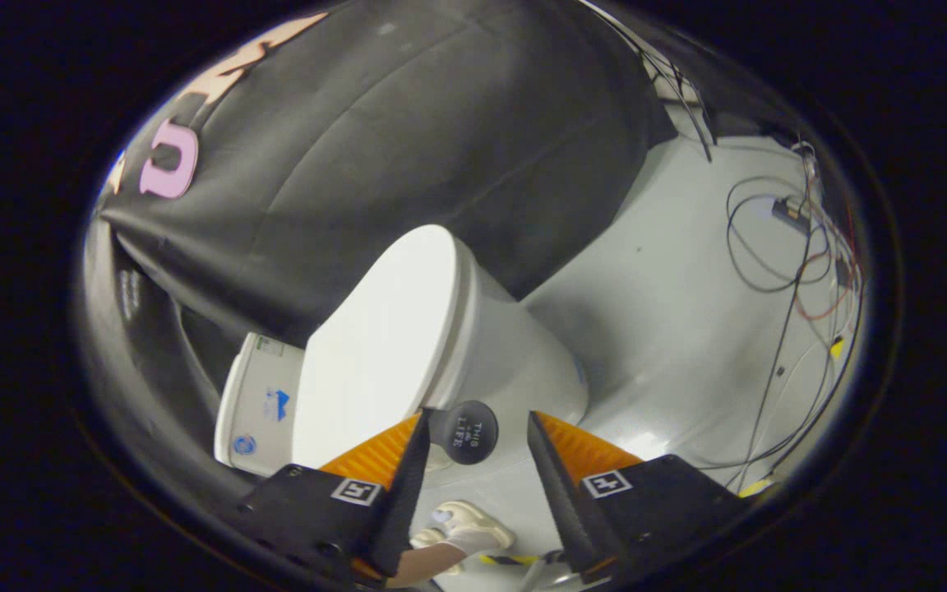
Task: Open the toilet lid.
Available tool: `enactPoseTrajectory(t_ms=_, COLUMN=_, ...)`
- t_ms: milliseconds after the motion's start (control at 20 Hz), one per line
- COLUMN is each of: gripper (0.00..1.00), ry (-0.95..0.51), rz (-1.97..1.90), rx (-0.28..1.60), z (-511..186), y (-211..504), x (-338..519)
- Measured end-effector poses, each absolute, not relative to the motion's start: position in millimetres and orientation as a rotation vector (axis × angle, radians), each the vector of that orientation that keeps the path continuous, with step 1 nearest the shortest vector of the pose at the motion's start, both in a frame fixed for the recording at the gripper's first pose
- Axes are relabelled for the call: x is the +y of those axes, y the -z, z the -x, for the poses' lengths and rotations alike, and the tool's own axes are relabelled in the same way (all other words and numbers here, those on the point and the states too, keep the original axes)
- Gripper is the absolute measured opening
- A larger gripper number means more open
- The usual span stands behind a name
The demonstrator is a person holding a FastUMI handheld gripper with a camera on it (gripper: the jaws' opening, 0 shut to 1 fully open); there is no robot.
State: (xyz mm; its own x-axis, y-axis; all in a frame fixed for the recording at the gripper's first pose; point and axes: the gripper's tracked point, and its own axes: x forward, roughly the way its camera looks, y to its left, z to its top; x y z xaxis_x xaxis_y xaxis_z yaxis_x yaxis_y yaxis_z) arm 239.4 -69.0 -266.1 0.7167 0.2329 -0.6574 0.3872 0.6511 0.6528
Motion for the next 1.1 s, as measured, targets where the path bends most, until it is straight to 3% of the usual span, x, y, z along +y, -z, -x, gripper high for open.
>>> enactPoseTrajectory(t_ms=150, gripper=0.54, ry=0.076, rz=-0.985, rx=0.791, z=-245.8, y=267.2, x=-63.8)
enactPoseTrajectory(t_ms=200, gripper=0.39, ry=0.068, rz=-1.006, rx=0.787, z=-245.4, y=270.5, x=-63.9)
enactPoseTrajectory(t_ms=350, gripper=0.24, ry=0.031, rz=-1.112, rx=0.745, z=-245.1, y=262.0, x=-72.5)
enactPoseTrajectory(t_ms=400, gripper=0.13, ry=0.020, rz=-1.156, rx=0.735, z=-244.2, y=257.9, x=-74.3)
enactPoseTrajectory(t_ms=500, gripper=0.00, ry=0.035, rz=-1.177, rx=0.743, z=-241.7, y=256.1, x=-74.2)
enactPoseTrajectory(t_ms=1100, gripper=0.00, ry=0.191, rz=-0.847, rx=0.834, z=-241.6, y=200.1, x=-51.7)
